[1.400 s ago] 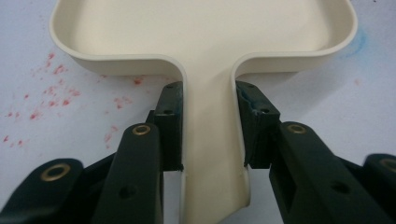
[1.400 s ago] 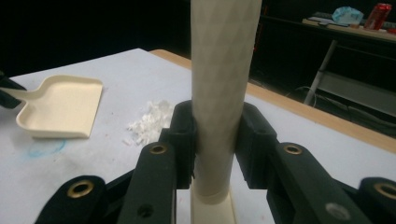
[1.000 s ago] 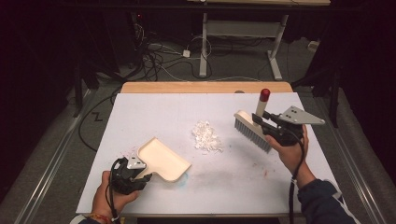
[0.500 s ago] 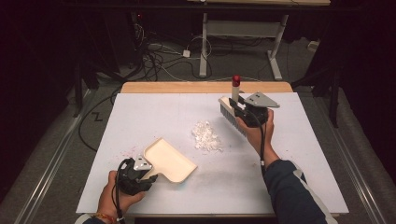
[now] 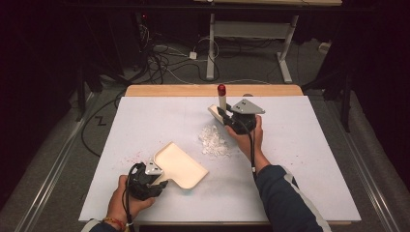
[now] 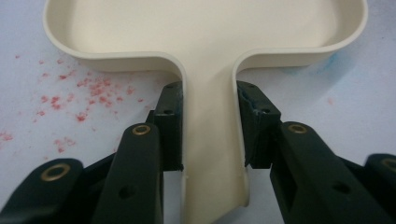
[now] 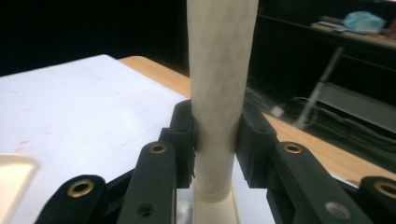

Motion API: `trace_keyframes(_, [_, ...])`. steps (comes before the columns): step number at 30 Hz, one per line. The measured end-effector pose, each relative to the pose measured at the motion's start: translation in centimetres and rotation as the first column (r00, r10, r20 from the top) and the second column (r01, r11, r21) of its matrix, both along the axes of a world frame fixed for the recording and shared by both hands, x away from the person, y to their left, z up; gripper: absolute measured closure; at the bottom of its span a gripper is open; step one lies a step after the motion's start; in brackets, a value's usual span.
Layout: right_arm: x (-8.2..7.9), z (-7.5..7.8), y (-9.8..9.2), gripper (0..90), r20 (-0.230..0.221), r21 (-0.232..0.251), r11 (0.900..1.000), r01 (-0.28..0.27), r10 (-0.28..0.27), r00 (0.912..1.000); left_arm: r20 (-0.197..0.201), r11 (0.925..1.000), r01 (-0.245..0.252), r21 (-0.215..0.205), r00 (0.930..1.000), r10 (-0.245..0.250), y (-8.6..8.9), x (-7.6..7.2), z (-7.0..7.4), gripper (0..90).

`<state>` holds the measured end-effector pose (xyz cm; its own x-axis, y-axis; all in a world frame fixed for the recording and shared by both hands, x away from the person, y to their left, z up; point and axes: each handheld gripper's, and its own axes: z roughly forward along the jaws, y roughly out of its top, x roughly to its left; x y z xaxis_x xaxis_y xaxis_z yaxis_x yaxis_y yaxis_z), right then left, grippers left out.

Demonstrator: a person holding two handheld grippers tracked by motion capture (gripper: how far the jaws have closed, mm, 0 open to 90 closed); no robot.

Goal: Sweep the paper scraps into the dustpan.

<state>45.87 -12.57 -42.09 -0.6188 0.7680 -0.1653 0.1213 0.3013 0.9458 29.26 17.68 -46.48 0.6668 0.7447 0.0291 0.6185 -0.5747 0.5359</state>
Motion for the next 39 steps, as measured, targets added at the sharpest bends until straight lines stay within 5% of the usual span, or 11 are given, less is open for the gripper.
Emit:
trace_keyframes(13, [-3.0, -0.6, 1.7, 70.8, -0.004, 0.026, 0.988, -0.153, 0.153, 0.9882, -0.017, 1.0, 0.007, 0.0, 0.9998, -0.007, -0.2, 1.3, -0.4, 63.0])
trace_keyframes(22, [-5.4, -0.9, 3.4, 70.4, 0.002, 0.003, 0.975, -0.222, 0.222, 0.975, -0.037, 0.9999, 0.014, 0.004, 0.9992, -0.014, -1.0, 2.5, -0.4, 63.0])
trace_keyframes(27, [-6.7, -0.5, 4.3, 71.0, 0.003, 0.016, 0.961, -0.275, 0.275, 0.9615, -0.041, 0.9996, 0.025, 0.015, 0.9989, -0.025, -1.8, 3.1, -0.3, 63.0])
trace_keyframes(33, [-7.9, -0.2, 5.9, 71.1, 0.013, -0.054, 0.943, -0.328, 0.329, 0.9441, -0.044, 0.9993, 0.032, 0.02, 0.9985, -0.031, -2.4, 3.6, -0.3, 62.9])
trace_keyframes(35, [-8.2, 0.4, 6.2, 71.3, 0.017, -0.022, 0.934, -0.356, 0.357, 0.934, -0.045, 0.9992, 0.034, 0.02, 0.9984, -0.033, -2.5, 3.7, -0.3, 62.9])
trace_keyframes(39, [-8.2, 1.2, 6.4, 71.3, 0.039, -0.02, 0.933, -0.361, 0.361, 0.9317, -0.045, 0.9988, 0.039, 0.031, 0.9983, -0.038, -2.7, 3.7, -0.3, 62.9])
